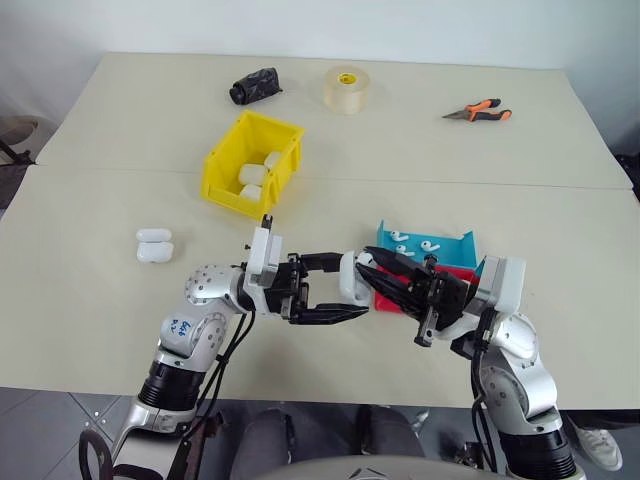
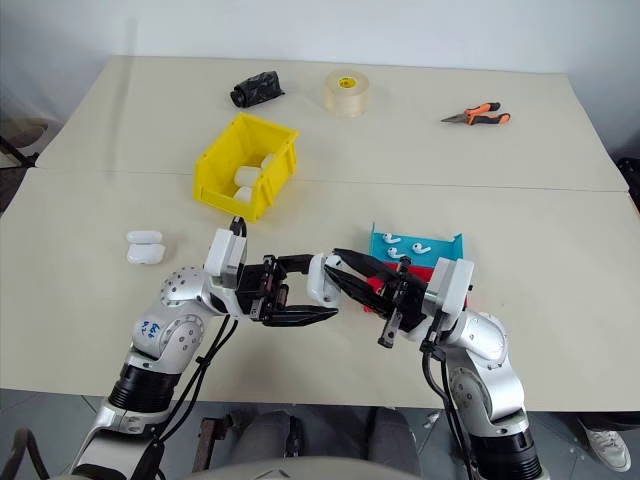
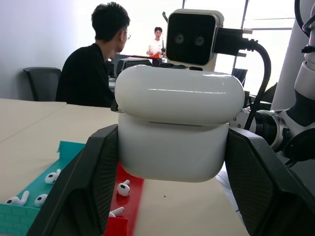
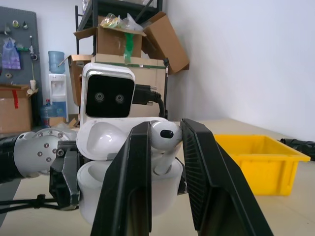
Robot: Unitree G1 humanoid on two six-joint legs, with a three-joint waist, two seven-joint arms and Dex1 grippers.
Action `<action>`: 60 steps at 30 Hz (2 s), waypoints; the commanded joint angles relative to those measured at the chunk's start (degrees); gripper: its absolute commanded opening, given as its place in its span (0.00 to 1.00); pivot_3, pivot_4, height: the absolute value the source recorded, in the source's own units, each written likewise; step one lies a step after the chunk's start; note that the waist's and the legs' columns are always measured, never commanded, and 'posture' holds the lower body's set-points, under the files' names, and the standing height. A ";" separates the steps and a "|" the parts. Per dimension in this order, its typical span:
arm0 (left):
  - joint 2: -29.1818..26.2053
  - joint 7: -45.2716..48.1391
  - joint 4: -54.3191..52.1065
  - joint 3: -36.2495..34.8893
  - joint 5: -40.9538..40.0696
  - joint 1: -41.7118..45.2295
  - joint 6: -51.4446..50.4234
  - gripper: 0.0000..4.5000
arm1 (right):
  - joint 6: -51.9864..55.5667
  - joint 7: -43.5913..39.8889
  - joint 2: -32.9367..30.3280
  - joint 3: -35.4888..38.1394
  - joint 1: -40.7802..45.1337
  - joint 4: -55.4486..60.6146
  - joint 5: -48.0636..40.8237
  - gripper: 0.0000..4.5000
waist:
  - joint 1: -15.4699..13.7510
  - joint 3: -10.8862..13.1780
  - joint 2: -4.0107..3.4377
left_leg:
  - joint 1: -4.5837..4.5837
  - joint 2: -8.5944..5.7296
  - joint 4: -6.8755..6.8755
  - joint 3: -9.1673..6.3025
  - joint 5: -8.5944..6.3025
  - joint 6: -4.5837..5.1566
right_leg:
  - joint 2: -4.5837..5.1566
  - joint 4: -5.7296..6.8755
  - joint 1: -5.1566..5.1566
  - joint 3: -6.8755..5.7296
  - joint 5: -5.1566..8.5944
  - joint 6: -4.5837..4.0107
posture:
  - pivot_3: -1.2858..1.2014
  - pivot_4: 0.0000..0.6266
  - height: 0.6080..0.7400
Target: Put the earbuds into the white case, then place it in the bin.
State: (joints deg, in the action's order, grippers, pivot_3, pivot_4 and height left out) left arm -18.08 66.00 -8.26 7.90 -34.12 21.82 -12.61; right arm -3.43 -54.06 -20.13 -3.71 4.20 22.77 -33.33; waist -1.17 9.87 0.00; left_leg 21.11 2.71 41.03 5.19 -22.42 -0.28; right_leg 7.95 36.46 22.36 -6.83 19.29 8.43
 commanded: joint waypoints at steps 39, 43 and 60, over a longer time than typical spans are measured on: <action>2.17 -4.68 1.09 -0.92 7.79 -4.22 12.50 0.63 | 16.33 -11.92 -33.26 9.87 18.68 -28.36 12.85 0.99 | 0.85 -0.04 -0.14 | -0.04 0.06 0.03 0.14 0.00 0.01 | 0.01 0.03 0.03 0.09 0.00 0.01 | 0.52 0.24 1.00; 2.47 -5.82 0.74 0.14 8.69 -4.81 12.87 0.63 | 25.83 -14.85 -33.22 -0.92 35.18 -35.10 19.75 0.99 | 0.72 -0.03 -0.13 | 0.03 0.02 0.05 0.06 -0.01 0.01 | 0.04 0.00 0.01 -0.02 -0.01 0.01 | 0.52 0.24 1.00; 3.50 -9.39 -0.52 0.94 9.55 -5.52 14.00 0.63 | 5.14 -28.55 -22.18 -20.79 62.38 -68.70 42.97 0.99 | 2.95 -0.03 -0.15 | 0.07 0.02 -0.03 0.07 0.00 0.01 | 0.07 0.03 0.09 -0.07 0.00 0.01 | 0.52 0.24 1.00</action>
State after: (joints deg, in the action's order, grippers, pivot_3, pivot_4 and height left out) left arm -14.73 57.09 -6.25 8.98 -24.55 16.59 0.14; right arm 3.27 -81.99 -42.32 -24.59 64.71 -44.56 8.74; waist 1.78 9.84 -0.15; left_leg 21.18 2.74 41.00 5.26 -22.42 -0.27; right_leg 8.01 36.50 22.45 -6.91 19.28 8.43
